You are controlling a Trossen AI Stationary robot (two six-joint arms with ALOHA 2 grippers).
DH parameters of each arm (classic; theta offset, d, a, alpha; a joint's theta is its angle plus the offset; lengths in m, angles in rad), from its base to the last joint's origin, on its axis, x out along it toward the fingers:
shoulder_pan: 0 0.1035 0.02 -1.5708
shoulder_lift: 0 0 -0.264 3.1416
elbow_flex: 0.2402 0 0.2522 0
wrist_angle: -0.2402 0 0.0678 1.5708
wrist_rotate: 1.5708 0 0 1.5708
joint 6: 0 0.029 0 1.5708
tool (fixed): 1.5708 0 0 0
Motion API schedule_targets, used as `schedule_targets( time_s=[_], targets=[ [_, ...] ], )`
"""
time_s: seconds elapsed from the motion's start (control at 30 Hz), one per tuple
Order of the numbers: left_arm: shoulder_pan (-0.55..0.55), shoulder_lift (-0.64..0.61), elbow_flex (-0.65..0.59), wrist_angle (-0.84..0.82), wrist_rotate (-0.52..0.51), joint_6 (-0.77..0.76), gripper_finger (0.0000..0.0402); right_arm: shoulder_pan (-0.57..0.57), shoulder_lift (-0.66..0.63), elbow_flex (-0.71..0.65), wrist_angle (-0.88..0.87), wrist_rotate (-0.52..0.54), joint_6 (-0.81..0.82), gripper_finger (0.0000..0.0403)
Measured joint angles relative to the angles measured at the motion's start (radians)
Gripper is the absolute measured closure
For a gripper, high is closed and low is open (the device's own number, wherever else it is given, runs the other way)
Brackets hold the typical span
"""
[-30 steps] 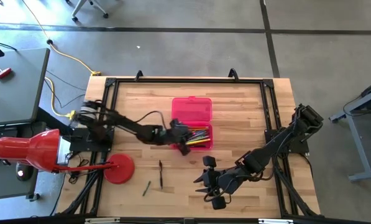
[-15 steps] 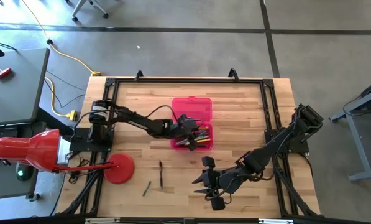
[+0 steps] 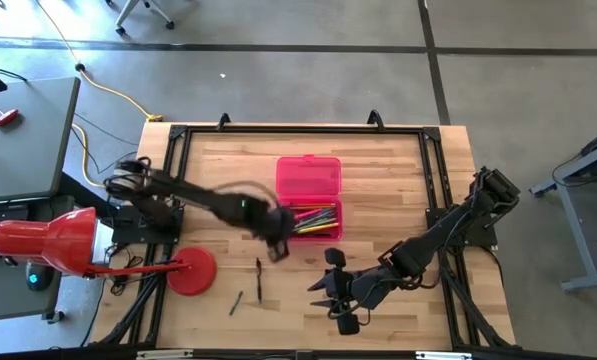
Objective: Pick & place school supplies into a supply box
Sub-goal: Put the black pen into the pink supply box
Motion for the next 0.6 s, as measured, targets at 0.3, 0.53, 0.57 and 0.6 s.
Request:
schedule_targets(
  time_s=[0.3,0.53,0.57,0.6],
  targets=[
    [-0.335,0.001,-0.002,-0.093,-0.092,-0.318,0.0305,0.000,0.000,0.000,-0.012,-0.001,0.000,0.0277],
    [-0.469,0.001,-0.002,-0.108,-0.128,-0.557,0.0307,0.000,0.000,0.000,-0.010,-0.001,0.000,0.0277],
    [-0.479,0.001,-0.002,-0.110,-0.129,-0.560,0.0307,0.000,0.000,0.000,-0.011,-0.001,0.000,0.0277],
    [-0.489,0.001,-0.002,-0.115,-0.129,-0.535,0.0307,0.000,0.000,0.000,-0.011,-0.001,0.000,0.0277]
  ],
)
